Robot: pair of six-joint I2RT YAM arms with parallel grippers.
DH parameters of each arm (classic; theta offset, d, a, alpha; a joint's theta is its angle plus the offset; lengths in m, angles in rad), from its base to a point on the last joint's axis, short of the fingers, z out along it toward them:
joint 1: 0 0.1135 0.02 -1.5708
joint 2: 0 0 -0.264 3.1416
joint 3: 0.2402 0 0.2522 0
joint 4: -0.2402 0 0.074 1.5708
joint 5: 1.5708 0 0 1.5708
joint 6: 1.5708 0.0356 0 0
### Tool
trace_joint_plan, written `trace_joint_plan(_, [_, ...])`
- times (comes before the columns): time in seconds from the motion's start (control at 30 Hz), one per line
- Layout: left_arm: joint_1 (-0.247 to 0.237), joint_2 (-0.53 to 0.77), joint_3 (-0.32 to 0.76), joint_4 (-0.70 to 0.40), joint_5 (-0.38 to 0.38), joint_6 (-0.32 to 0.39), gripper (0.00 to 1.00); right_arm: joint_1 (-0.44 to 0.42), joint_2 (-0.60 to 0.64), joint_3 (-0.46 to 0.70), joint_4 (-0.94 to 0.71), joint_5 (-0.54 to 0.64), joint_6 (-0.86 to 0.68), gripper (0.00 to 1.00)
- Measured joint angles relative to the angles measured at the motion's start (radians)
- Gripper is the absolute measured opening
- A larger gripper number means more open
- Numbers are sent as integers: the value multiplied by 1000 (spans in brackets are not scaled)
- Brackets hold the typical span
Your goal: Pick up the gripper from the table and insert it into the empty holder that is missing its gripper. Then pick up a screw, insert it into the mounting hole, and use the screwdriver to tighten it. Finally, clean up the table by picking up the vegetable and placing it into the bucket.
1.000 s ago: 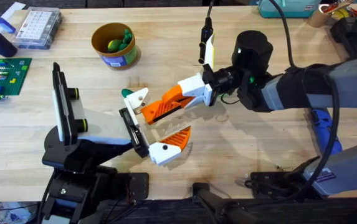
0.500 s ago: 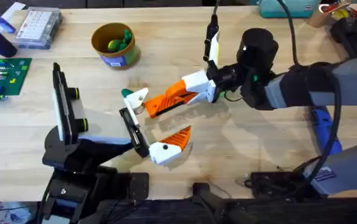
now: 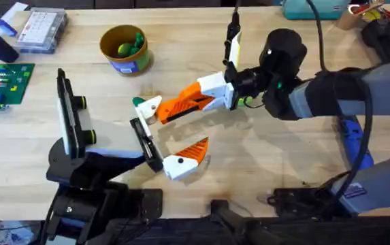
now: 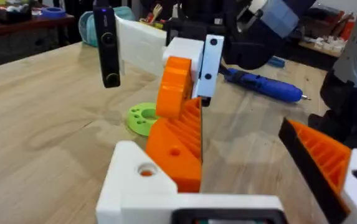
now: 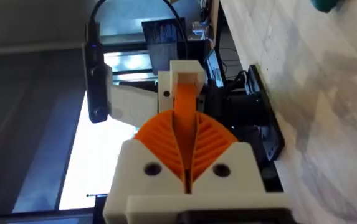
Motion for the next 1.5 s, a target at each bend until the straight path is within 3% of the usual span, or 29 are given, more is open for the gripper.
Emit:
trace_joint_plan(0.53, [4, 0, 0, 0, -21, -11, 987, 28, 0, 43, -116, 36, 10, 20])
trace_joint_plan(0.83, [14, 0, 0, 2, -45, -15, 987, 94, 85, 166, -188, 55, -20, 20])
trace_joint_plan(1.07, [26, 0, 0, 6, -104, -19, 987, 111, 152, 256, -211, 50, -26, 20])
trace_joint_plan(1.5, [26, 0, 0, 8, -133, -18, 987, 124, 157, 265, -198, 113, -53, 20])
